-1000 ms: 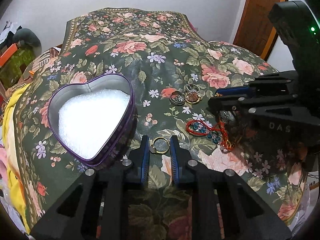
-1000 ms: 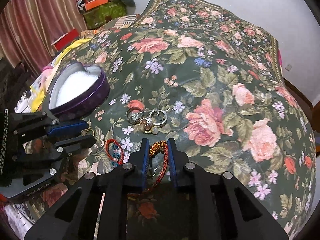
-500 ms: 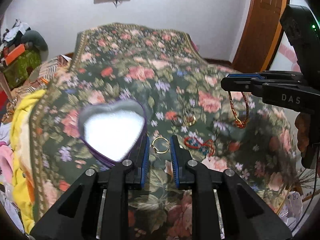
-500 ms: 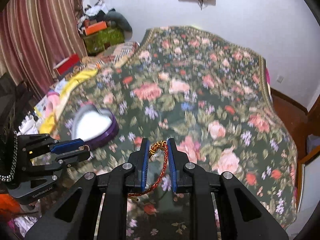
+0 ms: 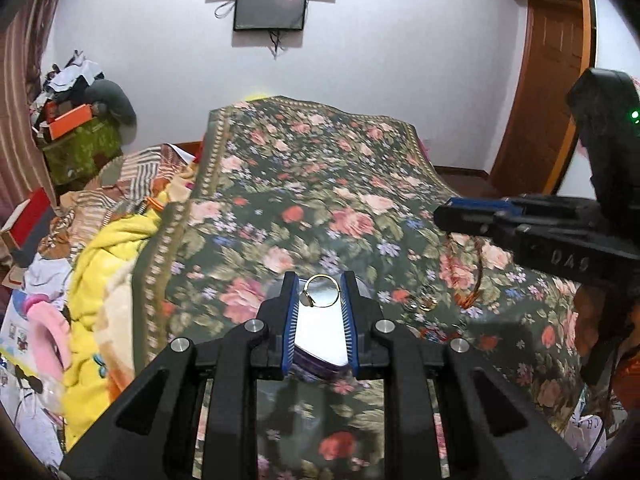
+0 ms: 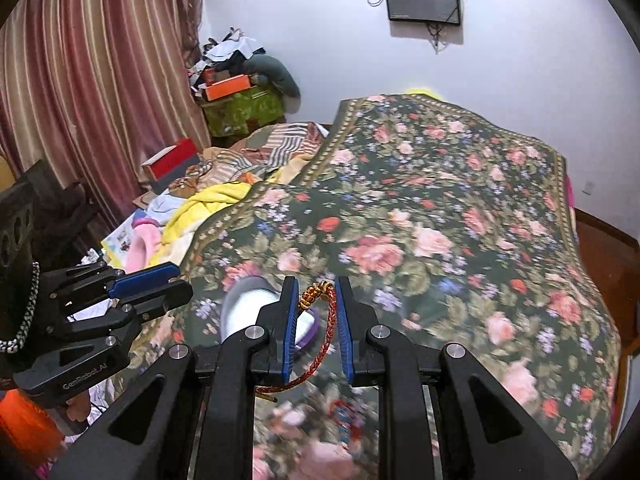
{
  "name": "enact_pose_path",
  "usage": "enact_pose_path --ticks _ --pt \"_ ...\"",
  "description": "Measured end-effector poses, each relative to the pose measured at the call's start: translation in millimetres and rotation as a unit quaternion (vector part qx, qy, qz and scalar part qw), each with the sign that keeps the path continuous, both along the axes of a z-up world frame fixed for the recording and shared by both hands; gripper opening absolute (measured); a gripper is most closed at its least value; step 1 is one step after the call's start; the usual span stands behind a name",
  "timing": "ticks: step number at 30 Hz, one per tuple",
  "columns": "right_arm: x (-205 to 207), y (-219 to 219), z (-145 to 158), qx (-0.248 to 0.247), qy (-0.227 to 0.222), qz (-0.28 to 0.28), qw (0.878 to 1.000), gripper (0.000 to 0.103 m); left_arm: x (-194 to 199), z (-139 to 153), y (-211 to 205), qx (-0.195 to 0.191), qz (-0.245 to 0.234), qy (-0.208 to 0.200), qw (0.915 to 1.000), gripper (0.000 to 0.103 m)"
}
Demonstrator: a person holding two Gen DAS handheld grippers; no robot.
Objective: Organize jewelry
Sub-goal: 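Carry ring and bracelet over the heart tin and open both tools inside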
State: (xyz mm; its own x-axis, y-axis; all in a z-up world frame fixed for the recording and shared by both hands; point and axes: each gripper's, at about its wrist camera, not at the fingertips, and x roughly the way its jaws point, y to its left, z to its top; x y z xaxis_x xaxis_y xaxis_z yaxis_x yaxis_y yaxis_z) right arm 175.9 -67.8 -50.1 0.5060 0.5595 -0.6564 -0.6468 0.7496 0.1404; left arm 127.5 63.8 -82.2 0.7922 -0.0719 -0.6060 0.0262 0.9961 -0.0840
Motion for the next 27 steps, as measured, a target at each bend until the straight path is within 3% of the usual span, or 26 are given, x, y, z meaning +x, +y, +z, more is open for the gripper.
enact_pose_path --ticks 11,27 --pt "13 40 -28 0.003 0.036 0.018 0.999 0.016 15 -12 18 0.002 0.003 0.009 1.0000 0.020" --pt "23 57 -57 -0.022 0.065 0.032 0.997 0.018 43 -48 24 -0.018 -0.001 0.052 0.9985 0.020"
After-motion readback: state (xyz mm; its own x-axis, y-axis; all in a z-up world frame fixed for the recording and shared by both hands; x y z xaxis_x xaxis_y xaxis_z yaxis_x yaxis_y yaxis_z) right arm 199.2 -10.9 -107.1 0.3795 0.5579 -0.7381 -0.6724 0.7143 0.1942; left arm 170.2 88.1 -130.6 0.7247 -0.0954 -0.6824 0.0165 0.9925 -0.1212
